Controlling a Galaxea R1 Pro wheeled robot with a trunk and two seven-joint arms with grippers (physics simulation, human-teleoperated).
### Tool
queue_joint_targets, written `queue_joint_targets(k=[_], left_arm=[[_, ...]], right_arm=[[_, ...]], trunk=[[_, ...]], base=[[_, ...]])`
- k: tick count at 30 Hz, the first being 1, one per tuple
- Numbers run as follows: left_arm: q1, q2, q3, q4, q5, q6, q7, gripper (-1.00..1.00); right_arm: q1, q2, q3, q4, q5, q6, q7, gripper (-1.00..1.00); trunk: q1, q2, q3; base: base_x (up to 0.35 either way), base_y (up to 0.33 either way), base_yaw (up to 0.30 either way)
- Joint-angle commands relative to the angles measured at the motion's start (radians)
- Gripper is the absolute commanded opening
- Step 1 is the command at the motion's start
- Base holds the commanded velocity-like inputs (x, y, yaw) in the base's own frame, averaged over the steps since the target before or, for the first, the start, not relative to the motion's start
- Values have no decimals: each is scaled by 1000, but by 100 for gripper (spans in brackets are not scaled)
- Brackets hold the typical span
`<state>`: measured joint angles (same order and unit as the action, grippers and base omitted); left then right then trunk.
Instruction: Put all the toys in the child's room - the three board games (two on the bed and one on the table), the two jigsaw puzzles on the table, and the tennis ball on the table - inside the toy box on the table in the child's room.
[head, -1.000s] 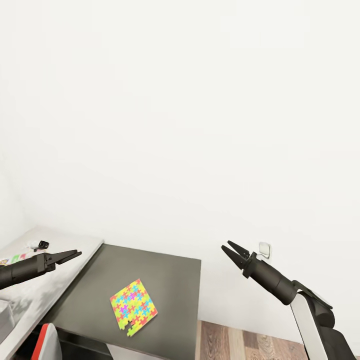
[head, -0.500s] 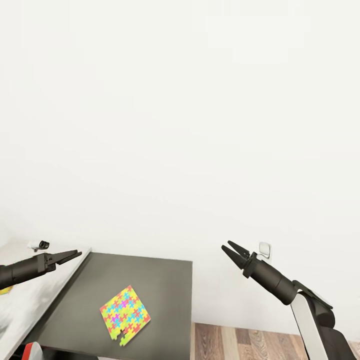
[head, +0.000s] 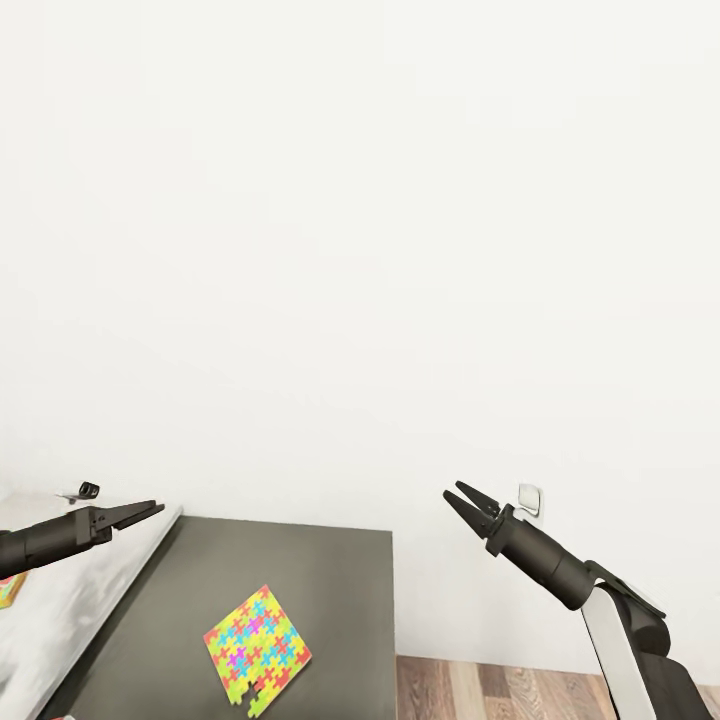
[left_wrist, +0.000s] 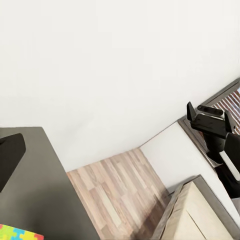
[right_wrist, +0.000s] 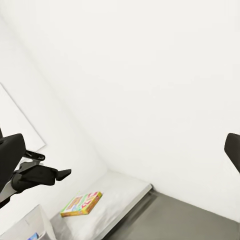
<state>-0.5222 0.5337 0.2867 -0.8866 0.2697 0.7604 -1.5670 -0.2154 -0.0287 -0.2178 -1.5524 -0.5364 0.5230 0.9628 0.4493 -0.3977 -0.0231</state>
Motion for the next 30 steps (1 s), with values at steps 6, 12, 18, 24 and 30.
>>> queue_joint_targets(k=[6, 12, 18, 24, 30], left_arm=[[-1, 0, -1, 0, -4, 12, -4, 100], [-1, 0, 0, 0, -7, 15, -4, 100], [-1, 0, 1, 0, -7, 15, -4, 100], [-1, 0, 1, 0, -7, 13, -4, 100], [-1, 0, 2, 0, -7, 13, -4, 100]], right_arm=[[-1, 0, 0, 0, -6, 8, 1, 100], [-1, 1, -1, 0, -5, 9, 1, 100], [-1, 1, 0, 0, -5, 8, 1, 100], [-1, 2, -1, 0, -5, 9, -1, 100], [-1, 1, -1, 0, -5, 9, -1, 100]], trunk=[[1, -2, -2], [1, -2, -2], [1, -2, -2], [1, -2, -2], [1, -2, -2]], base=[[14, 10, -2], [73, 2, 0], [99, -53, 0], [27, -88, 0], [7, -23, 0]])
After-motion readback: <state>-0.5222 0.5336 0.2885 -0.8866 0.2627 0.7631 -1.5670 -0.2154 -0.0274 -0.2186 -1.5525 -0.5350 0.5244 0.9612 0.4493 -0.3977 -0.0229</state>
